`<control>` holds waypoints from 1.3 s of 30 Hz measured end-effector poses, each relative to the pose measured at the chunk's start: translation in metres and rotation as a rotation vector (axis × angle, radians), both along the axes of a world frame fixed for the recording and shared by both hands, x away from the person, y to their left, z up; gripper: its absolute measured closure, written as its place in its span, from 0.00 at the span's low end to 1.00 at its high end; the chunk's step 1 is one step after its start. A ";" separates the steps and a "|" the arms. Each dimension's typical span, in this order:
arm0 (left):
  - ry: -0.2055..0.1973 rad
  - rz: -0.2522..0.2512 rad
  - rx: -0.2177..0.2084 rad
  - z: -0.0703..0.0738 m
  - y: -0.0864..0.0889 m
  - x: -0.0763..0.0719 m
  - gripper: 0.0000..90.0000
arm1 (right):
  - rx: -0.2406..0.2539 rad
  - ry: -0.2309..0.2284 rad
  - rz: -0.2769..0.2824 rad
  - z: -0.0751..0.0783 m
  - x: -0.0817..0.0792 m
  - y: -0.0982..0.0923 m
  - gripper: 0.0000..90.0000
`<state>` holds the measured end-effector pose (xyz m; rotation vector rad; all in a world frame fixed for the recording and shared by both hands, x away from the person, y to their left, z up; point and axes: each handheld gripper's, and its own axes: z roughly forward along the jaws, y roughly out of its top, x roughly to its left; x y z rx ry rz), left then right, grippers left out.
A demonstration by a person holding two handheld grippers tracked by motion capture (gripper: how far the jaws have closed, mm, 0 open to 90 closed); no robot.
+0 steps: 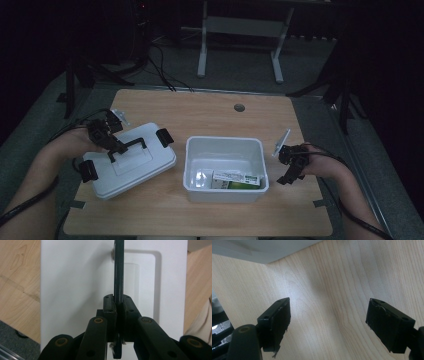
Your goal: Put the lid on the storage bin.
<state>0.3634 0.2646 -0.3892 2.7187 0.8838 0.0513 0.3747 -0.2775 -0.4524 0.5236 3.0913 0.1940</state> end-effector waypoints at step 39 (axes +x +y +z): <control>-0.111 -0.186 -0.048 0.096 -0.063 -0.015 0.94 | -0.013 0.019 0.019 -0.007 -0.003 0.004 0.22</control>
